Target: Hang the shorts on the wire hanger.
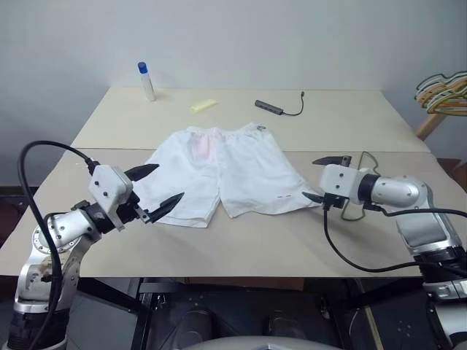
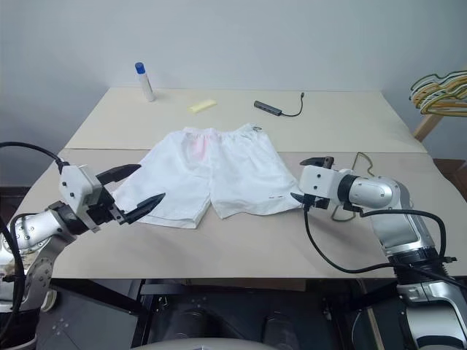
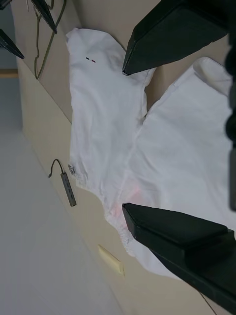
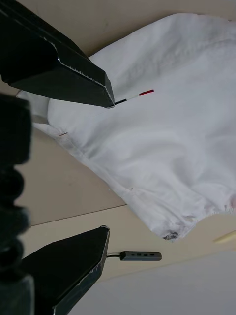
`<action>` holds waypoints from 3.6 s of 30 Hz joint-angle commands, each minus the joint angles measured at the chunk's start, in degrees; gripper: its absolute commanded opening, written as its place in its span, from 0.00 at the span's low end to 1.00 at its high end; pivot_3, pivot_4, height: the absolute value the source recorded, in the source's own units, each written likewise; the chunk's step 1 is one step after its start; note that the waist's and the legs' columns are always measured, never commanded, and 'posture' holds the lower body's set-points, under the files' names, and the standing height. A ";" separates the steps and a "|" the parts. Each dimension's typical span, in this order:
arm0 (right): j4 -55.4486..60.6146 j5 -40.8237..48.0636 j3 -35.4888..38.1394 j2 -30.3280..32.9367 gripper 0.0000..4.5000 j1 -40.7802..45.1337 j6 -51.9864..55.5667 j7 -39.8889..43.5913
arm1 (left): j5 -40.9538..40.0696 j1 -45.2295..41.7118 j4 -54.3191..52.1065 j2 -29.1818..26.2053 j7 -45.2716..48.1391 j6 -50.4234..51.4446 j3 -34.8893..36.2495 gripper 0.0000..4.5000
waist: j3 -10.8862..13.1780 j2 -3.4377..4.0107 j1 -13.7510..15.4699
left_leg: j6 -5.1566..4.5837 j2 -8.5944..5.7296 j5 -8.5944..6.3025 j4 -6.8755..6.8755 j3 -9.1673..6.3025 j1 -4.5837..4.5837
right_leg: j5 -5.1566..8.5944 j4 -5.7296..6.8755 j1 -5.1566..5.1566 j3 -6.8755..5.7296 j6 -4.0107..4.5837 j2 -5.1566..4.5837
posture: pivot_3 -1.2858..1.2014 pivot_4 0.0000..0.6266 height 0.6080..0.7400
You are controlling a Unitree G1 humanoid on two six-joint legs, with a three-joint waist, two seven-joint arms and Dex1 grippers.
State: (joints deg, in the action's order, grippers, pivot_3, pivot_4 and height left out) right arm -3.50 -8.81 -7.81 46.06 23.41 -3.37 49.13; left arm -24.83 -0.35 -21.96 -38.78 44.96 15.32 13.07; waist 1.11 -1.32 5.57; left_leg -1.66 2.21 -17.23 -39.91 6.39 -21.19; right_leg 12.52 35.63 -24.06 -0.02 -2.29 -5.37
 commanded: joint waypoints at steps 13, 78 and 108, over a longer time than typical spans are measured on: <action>6.41 -0.12 5.13 1.92 0.99 -3.61 4.48 -3.62 | 11.53 -18.73 8.83 4.72 1.83 3.83 -23.27 1.00 | -0.04 -0.01 -0.63 | 0.03 -0.05 0.02 -0.07 0.00 -0.01 | 0.00 -0.02 0.05 -0.01 0.00 0.01 | 0.55 0.00 1.00; -45.36 -30.10 -25.95 -20.19 1.00 30.34 -33.09 -27.65 | 8.07 -5.14 18.09 -23.29 32.97 -11.70 -3.91 0.00 | -0.02 0.07 -5.37 | 0.46 0.10 0.27 -0.06 0.27 0.02 | 0.06 0.29 -0.23 0.25 0.03 0.07 | 0.58 0.00 1.00; -73.62 -47.09 -40.51 -36.91 0.01 46.14 -30.88 -54.60 | 8.75 0.08 15.46 -21.83 29.71 -9.54 -3.21 0.00 | 0.01 0.12 -4.95 | 0.99 0.36 0.57 0.18 0.12 0.06 | 0.27 0.59 -0.33 -0.07 0.47 0.25 | 0.59 0.00 1.00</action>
State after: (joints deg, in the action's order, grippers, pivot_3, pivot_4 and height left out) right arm -77.17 -56.09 -48.95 9.38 66.97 -36.96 -4.65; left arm -16.84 1.52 -7.59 -60.90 76.02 6.24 9.89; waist 1.11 -1.21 0.61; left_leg -0.66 2.57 -16.65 -39.73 6.50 -21.13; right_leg 12.79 36.23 -24.39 -0.09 -1.81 -5.11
